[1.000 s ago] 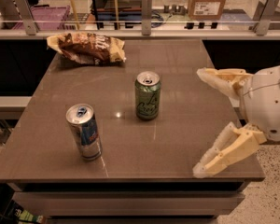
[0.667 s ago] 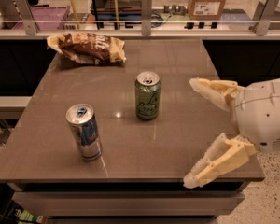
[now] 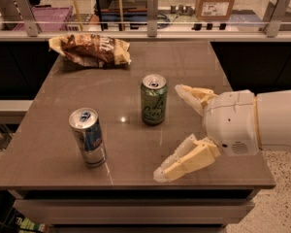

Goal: Move redbull can near brown chip bag

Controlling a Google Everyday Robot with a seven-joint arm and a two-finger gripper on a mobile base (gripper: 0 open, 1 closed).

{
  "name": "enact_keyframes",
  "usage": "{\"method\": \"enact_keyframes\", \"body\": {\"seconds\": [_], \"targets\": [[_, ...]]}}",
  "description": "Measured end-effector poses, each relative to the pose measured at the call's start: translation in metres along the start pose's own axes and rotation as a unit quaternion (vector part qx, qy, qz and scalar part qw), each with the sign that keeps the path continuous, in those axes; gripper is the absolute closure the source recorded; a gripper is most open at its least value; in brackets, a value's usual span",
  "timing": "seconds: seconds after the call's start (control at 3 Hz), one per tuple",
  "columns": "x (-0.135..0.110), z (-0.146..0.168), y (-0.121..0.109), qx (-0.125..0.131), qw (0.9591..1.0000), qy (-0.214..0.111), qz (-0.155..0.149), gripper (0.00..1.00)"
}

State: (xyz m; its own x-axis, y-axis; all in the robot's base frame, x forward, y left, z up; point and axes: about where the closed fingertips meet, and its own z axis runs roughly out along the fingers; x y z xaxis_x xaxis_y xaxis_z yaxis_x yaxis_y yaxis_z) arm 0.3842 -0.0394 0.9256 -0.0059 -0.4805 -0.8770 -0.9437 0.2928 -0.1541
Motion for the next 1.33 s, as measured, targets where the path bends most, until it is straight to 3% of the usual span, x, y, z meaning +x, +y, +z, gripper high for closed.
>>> {"method": "enact_keyframes", "body": {"seconds": [0.67, 1.33], "targets": [[-0.002, 0.008, 0.004, -0.013, 0.9999, -0.007, -0.004, 0.0], [0.006, 0.034, 0.02, -0.022, 0.999, -0.039, -0.001, 0.0]]}}
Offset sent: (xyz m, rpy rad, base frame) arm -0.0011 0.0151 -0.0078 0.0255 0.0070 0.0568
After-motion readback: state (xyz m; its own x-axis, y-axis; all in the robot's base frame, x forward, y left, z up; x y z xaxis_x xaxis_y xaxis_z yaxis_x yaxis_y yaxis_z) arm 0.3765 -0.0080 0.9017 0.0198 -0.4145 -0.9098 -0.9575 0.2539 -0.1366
